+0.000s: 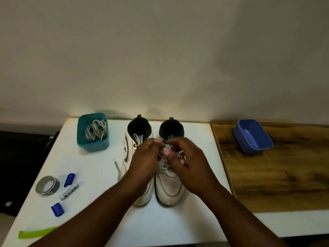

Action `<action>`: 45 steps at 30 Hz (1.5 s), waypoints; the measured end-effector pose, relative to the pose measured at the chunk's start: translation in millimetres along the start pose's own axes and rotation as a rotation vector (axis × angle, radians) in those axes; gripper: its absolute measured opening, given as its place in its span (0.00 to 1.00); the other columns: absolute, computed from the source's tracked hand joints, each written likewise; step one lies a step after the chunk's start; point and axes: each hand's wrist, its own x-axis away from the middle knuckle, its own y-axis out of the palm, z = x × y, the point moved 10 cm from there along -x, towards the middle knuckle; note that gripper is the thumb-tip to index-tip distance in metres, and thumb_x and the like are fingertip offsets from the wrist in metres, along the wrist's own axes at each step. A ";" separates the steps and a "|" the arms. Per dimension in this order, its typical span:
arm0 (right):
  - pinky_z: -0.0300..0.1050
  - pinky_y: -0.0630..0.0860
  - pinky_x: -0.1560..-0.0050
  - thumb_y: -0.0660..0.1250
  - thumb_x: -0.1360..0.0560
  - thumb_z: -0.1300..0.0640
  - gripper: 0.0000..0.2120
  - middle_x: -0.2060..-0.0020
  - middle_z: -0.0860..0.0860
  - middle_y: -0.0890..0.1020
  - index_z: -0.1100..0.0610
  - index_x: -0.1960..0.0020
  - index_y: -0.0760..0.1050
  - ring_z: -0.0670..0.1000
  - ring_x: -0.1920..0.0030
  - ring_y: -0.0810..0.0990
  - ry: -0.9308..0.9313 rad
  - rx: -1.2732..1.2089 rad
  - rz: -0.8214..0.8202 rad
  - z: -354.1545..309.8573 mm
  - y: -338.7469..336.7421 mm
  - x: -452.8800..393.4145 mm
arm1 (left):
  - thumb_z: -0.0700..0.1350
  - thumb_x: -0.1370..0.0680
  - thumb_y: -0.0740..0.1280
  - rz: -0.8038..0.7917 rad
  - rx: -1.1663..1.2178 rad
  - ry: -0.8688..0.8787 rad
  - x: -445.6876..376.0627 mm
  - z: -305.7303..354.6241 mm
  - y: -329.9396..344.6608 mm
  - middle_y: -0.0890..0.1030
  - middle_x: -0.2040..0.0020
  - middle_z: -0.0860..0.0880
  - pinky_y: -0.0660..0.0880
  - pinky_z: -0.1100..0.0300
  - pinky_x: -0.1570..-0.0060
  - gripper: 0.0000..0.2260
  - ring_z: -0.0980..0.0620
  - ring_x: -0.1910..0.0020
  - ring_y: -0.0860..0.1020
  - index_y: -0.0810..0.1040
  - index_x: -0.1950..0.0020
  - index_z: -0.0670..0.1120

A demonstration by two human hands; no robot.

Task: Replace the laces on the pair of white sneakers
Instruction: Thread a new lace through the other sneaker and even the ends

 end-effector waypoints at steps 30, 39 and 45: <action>0.41 0.81 0.49 0.68 0.20 0.60 0.08 0.56 0.44 0.87 0.49 0.49 0.84 0.43 0.52 0.85 0.341 -0.374 0.262 47.9 -8.7 -8.9 | 0.63 0.23 0.66 0.198 -0.910 0.291 -14.7 9.6 -4.4 0.82 0.62 0.56 0.78 0.57 0.59 0.13 0.56 0.60 0.80 0.82 0.52 0.55; 0.45 0.81 0.53 0.67 0.19 0.51 0.06 0.55 0.45 0.84 0.49 0.48 0.82 0.44 0.56 0.81 0.201 0.191 0.121 39.2 7.4 -9.1 | 0.48 0.21 0.72 0.074 -0.493 0.123 -31.3 -18.0 -14.9 0.86 0.57 0.55 0.79 0.53 0.47 0.05 0.55 0.55 0.83 0.88 0.51 0.52; 0.43 0.75 0.57 0.64 0.18 0.49 0.07 0.55 0.45 0.83 0.48 0.48 0.80 0.45 0.56 0.78 0.167 0.295 0.099 33.2 11.4 -8.3 | 0.47 0.21 0.72 0.046 -0.478 0.103 -31.2 -20.2 -12.4 0.86 0.54 0.55 0.79 0.51 0.42 0.05 0.56 0.52 0.83 0.87 0.48 0.51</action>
